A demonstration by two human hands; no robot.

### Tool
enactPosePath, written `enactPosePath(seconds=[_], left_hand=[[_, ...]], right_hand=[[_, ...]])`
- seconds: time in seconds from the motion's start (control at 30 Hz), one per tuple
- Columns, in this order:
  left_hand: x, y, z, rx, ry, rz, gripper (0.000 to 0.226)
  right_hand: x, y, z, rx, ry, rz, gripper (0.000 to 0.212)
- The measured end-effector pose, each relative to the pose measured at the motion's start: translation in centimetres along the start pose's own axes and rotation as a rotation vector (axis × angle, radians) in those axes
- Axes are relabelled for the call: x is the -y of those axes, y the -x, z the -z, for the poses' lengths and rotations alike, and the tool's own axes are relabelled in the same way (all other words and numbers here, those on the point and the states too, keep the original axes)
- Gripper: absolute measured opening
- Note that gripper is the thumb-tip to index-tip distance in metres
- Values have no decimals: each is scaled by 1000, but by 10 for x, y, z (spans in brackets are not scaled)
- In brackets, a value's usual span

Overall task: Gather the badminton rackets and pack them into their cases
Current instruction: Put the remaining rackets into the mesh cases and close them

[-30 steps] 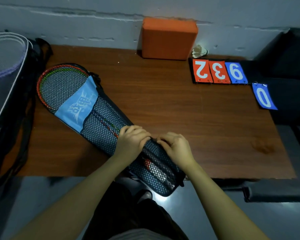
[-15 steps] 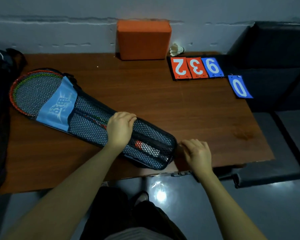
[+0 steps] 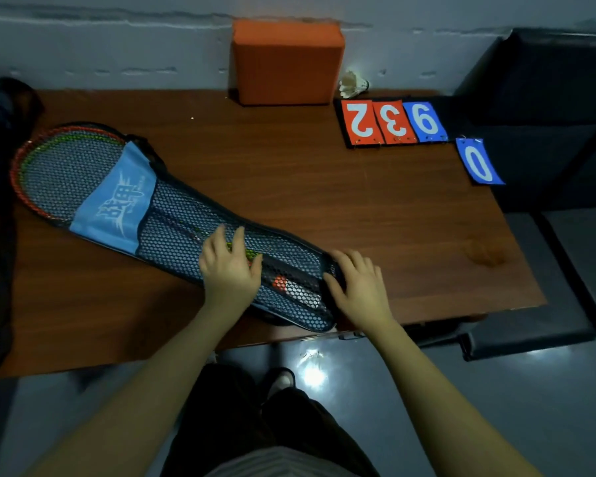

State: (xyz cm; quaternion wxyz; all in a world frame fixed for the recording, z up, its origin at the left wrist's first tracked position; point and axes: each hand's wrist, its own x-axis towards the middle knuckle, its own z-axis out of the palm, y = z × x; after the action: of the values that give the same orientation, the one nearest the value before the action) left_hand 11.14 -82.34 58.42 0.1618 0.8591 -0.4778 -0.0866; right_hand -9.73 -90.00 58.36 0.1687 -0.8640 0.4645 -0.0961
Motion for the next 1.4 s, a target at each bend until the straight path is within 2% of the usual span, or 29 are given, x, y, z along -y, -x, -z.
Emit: enactPosePath(seconds=[0.03,0.1,0.17,0.3,0.4,0.5,0.6,0.73,0.83,1.03,1.17,1.27,1.4], left_hand=[[6,7,0,-6,-28,74,63],[17,16,2,91,-40,249,77],[26,20,1,172,-32,324,85],[42,26,-7,154,-13,208,81],[55,34,-11,164,-4,146,80],[67,38,-9,193,-52,43,80],[78,38,-3,238,-69,-38,79],[88,31,5,302,-50,-68,79],[91,27,9,286,-52,-25,82],[95,13,22,164,144,290,82],[103,0,22,93,399,182,81],[102,-1,20,109,604,209,79],[107,-2,20,127,692,163,75]], right_hand=[[6,-9,-2,41,21,3,44],[17,-24,-9,100,90,31,47],[24,-35,-15,114,165,104,45],[26,-41,-19,2,208,226,36],[22,-29,-16,-61,252,323,40],[16,-11,-20,-46,260,372,38],[17,-2,-28,6,203,346,32],[45,-15,-37,51,131,330,37],[74,-32,-45,59,74,331,42],[99,-62,-60,70,58,322,46],[109,-72,-62,68,147,334,48],[119,-75,-62,29,225,344,45],[131,-71,-65,-35,247,316,42]])
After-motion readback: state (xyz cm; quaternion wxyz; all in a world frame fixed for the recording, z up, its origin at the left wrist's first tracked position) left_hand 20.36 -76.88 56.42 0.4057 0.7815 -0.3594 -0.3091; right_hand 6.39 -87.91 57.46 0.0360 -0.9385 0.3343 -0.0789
